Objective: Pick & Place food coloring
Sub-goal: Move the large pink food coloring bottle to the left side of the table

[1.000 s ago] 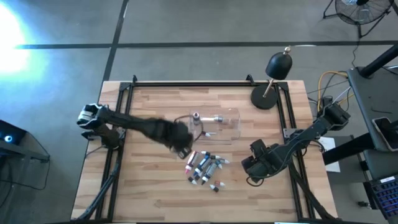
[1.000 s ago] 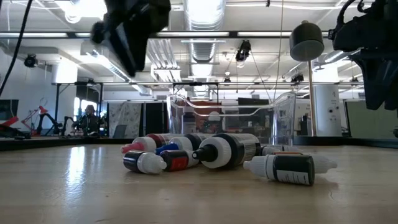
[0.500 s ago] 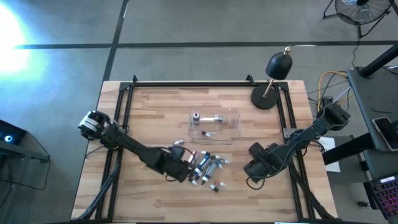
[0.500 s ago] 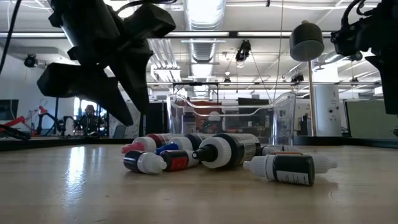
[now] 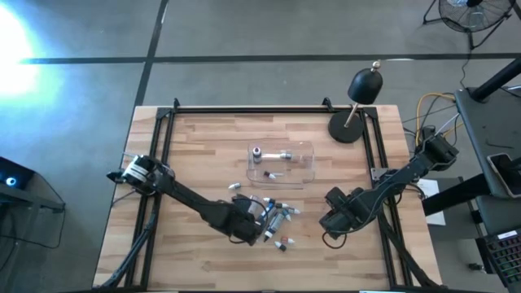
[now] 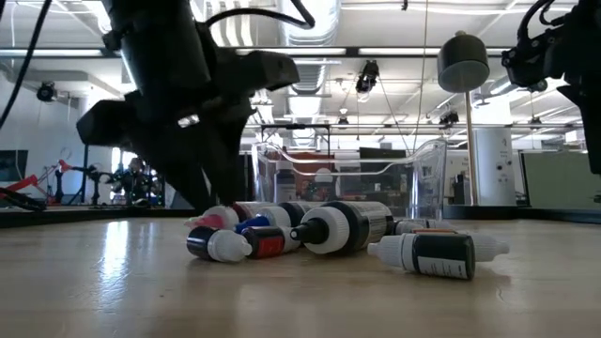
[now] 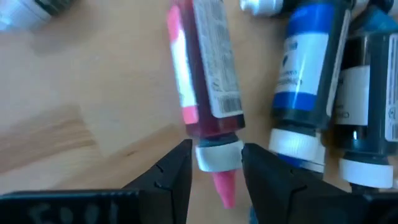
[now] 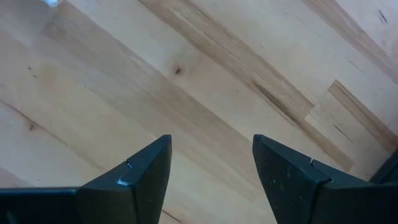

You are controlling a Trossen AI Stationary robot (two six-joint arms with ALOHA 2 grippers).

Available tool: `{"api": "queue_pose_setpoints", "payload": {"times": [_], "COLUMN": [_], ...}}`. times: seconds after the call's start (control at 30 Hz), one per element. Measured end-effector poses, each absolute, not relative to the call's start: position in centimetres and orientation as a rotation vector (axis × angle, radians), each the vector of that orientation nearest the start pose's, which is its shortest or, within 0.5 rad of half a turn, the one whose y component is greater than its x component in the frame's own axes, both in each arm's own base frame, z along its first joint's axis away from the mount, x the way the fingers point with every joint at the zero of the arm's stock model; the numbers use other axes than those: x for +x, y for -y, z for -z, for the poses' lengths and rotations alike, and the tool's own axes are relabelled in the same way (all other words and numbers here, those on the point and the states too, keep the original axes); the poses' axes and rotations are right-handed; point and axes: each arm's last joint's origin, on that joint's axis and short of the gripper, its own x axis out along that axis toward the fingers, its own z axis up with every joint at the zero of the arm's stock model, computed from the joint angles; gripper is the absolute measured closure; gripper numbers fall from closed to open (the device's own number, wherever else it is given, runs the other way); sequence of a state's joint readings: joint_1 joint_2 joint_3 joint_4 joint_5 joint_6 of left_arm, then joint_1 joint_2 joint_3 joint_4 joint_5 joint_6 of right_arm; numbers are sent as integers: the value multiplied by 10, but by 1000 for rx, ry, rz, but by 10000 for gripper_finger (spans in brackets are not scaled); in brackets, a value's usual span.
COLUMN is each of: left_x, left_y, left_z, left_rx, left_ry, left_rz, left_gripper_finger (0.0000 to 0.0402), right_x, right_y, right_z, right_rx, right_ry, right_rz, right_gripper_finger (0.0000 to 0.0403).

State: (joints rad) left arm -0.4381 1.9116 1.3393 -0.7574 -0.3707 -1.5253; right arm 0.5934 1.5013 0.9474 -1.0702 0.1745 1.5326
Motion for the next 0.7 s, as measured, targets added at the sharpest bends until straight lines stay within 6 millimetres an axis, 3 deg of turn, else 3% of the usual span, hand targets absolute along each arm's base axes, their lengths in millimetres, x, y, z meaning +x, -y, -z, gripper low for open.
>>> {"api": "queue_pose_setpoints", "payload": {"times": [0.7], "left_x": [351], "left_y": [150], "left_z": [-156], "left_rx": [-792], "left_ry": [-965], "left_rz": [-847], "left_gripper_finger": [284], "right_x": [197], "right_y": [-126], "right_z": [-189], "right_rx": [559], "right_ry": [-1330], "right_rz": [798], "right_gripper_finger": [184]}}
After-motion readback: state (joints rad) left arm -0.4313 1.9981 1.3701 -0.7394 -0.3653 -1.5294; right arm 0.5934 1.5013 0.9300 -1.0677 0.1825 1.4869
